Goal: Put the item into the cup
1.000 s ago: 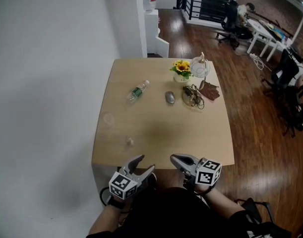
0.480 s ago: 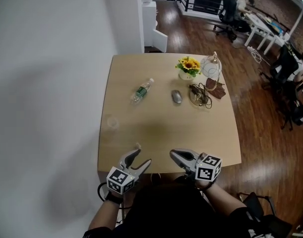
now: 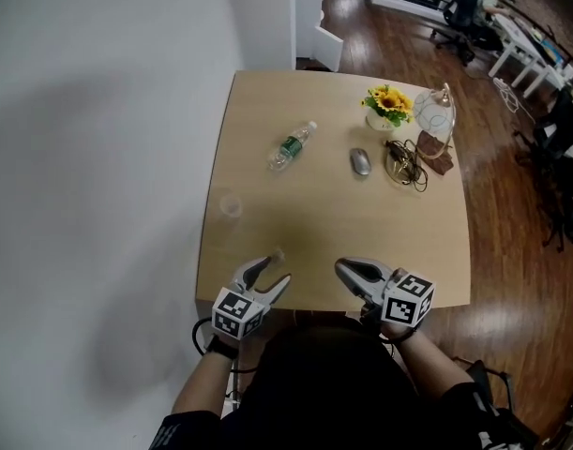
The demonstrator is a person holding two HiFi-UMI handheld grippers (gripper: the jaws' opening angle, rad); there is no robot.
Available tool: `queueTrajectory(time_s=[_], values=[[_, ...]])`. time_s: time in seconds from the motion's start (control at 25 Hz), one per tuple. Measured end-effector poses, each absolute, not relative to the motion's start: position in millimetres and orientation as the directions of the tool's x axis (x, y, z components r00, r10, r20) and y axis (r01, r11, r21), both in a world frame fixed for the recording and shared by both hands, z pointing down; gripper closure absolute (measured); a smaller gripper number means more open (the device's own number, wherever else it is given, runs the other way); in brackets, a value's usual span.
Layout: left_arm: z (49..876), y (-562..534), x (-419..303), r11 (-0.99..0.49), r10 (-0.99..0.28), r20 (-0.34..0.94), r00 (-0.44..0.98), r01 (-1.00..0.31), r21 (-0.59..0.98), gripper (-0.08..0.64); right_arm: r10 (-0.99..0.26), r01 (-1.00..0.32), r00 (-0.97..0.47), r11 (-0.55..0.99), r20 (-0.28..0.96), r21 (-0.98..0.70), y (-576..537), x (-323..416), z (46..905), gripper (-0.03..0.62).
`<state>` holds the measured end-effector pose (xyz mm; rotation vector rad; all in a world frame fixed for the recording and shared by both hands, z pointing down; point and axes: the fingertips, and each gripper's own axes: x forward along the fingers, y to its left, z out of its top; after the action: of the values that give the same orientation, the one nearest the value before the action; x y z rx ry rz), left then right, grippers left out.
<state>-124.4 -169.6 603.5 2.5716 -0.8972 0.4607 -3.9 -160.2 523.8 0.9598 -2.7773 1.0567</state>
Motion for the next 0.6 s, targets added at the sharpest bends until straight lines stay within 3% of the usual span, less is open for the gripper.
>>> queueTrajectory(time_s=[0.2, 0.6], values=[[650, -188, -140, -0.672, -0.532, 0.516, 0.671, -0.705, 0.224, 0.330, -0.522, -0.569, -0.811, 0.597, 0.264, -0.566, -169, -11, 536, 0.509], [744, -214, -135, -0.626, -0.413, 0.716, 0.563, -0.747, 0.225, 0.378, -0.511, -0.591, -0.800, 0.585, 0.313, -0.556, -185, -10, 556, 0.499]])
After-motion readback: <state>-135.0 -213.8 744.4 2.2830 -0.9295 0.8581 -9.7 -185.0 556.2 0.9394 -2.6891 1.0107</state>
